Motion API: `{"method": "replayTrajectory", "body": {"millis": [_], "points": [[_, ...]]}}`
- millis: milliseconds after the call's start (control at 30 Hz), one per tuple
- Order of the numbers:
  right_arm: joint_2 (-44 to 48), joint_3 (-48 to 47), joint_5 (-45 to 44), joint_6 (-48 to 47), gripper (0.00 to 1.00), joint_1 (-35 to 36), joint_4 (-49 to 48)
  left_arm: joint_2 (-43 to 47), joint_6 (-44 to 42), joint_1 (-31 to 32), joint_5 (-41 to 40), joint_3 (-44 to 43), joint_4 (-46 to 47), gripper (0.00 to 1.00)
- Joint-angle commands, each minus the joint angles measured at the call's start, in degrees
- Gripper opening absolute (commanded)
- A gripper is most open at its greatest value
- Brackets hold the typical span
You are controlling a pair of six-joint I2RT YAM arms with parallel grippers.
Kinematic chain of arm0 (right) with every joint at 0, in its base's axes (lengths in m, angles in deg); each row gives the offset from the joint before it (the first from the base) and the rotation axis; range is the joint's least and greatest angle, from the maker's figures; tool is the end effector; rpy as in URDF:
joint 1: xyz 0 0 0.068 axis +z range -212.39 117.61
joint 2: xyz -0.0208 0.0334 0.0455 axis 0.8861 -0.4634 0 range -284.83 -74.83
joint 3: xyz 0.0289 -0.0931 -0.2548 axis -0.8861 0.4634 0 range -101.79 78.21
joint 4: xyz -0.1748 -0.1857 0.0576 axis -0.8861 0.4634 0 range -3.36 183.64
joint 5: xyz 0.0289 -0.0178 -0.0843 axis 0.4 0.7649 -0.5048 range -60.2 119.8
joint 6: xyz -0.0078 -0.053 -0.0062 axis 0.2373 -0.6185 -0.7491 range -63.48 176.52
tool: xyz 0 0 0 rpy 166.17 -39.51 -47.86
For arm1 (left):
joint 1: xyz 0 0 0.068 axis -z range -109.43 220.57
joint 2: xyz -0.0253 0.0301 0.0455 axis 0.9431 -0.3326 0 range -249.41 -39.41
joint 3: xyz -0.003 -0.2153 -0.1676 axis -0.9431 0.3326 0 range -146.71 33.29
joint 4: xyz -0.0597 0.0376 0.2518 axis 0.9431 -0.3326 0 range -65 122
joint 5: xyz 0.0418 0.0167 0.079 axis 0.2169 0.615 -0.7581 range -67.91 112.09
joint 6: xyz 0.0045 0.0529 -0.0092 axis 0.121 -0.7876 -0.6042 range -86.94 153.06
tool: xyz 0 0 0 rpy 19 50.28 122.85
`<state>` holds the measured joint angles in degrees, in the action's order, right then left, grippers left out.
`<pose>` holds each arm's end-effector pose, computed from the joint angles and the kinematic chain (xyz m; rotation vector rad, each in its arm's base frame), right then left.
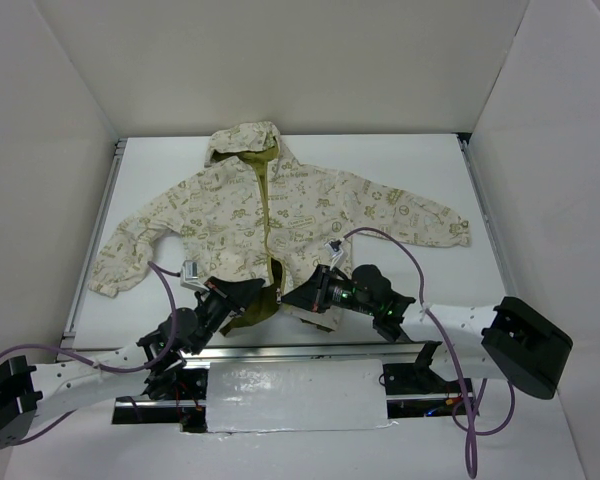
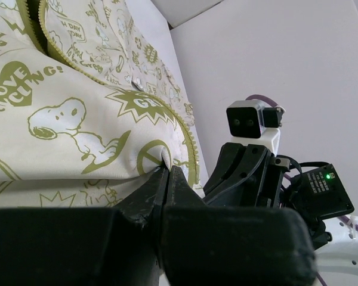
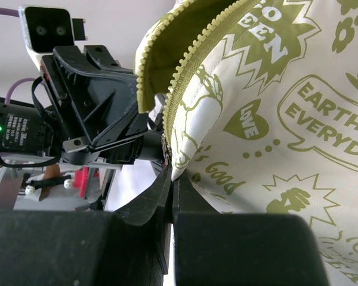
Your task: Zip up the jacket
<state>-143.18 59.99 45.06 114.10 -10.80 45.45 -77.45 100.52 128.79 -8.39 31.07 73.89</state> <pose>0.1371 0.1882 0.1925 -0.1248 2.0180 1.5557 0.0943 -0.1179 0.1926 -0.6012 1.5279 -1.3591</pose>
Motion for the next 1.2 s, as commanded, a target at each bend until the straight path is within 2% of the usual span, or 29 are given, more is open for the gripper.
{"method": "replayTrajectory", "body": {"millis": [0, 1167], "points": [[2.1, -0.2, 0.6, -0.1, 0.0, 0.4, -4.3, 0.2, -1.5, 0.1, -1.7, 2.9, 2.7, 0.0], [-1.8, -4.5, -2.5, -4.6, 0.0, 0.4, 0.9, -4.3, -1.0, 0.1, 0.2, 2.7, 4.3, 0.0]]}}
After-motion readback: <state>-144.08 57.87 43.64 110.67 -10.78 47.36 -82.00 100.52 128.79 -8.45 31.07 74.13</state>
